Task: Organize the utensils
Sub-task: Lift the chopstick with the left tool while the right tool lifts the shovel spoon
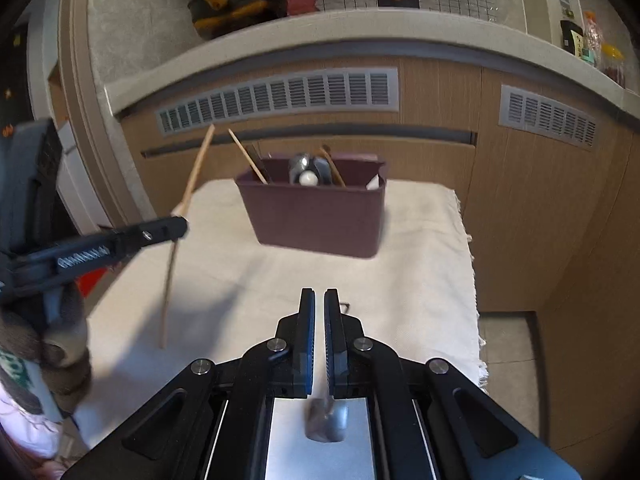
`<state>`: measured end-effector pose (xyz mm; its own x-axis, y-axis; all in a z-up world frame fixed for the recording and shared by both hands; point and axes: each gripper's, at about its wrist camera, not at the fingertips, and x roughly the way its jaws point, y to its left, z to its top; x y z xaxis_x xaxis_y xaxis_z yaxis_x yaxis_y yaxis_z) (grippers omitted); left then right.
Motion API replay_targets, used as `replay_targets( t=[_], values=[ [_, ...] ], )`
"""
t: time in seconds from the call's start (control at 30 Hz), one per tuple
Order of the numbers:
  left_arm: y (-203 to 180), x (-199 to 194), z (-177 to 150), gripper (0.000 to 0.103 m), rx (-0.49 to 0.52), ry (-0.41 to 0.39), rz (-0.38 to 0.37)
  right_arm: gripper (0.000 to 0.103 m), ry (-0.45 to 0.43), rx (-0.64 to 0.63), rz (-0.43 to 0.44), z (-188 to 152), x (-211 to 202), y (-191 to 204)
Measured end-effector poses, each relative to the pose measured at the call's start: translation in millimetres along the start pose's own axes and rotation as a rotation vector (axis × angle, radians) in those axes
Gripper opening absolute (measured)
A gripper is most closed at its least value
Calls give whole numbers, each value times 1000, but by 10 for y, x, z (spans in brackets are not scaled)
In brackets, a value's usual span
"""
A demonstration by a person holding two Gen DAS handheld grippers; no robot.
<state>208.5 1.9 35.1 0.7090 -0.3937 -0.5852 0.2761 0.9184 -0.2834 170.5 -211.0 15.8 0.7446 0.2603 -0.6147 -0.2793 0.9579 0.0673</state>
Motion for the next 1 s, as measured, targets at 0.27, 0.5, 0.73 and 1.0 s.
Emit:
replay_targets(
  t=[0.27,0.5,0.73,1.0],
  values=[
    [174,135,-265,6,-36,66,14,9,232,10,9,-359,684,-151],
    [321,246,-351,6,-70,99,3,19,299,0,16,-293,1143,-107],
    [456,263,-390,6,-101,104,6,6,209,-3,-31,-249,832,-71],
    [292,108,-292,6,-80,48,-11,4,-7,35,-9,-15,59,-25]
  ],
)
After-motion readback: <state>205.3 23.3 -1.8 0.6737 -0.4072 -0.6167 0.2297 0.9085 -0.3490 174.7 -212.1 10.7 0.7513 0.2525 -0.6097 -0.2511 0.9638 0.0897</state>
